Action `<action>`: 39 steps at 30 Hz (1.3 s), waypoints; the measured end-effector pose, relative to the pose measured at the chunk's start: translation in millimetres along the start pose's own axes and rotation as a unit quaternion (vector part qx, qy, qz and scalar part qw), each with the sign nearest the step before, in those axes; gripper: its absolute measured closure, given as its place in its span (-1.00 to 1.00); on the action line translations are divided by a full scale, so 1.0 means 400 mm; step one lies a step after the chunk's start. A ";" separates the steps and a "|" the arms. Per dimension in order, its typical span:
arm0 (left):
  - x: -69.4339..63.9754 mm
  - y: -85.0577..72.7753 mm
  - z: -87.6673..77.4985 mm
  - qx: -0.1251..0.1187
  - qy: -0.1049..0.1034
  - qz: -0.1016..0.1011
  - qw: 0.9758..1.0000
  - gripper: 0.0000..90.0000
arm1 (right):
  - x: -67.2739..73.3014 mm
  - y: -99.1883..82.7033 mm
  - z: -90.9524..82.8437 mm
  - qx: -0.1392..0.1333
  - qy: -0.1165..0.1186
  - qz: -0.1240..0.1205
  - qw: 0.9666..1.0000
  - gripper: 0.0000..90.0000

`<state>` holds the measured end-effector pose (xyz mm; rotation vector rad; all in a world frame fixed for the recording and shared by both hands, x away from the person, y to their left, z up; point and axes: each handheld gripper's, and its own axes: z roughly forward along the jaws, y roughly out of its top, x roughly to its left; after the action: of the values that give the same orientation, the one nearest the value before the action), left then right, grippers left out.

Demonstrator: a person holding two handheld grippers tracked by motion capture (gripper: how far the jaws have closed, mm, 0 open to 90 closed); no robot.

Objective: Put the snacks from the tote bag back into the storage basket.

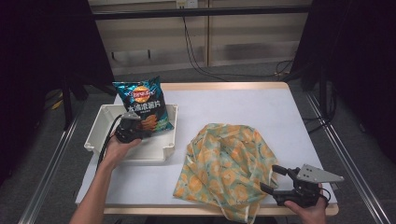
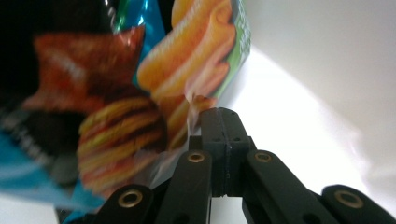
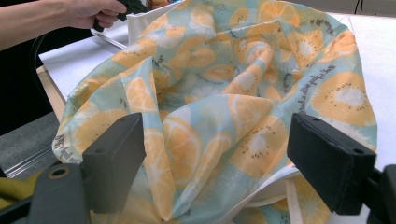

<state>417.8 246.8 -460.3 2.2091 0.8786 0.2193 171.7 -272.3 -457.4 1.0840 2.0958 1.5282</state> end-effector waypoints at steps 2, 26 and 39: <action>-0.001 -0.006 -0.014 -0.004 -0.006 -0.003 1.000 1.00 | 0.000 0.000 0.001 0.003 0.001 0.000 1.000 -0.58; 0.073 -0.025 0.009 0.024 0.054 -0.066 0.996 1.00 | 0.001 -0.001 0.005 0.003 0.003 -0.001 1.000 -0.58; 0.024 -0.035 -0.032 -0.019 0.043 -0.053 0.997 0.87 | 0.000 0.000 0.001 0.002 0.001 0.001 1.000 -0.59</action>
<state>412.7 267.2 -461.8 2.1247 1.0278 0.2798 172.1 -272.0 -457.5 1.0865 2.1004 1.5274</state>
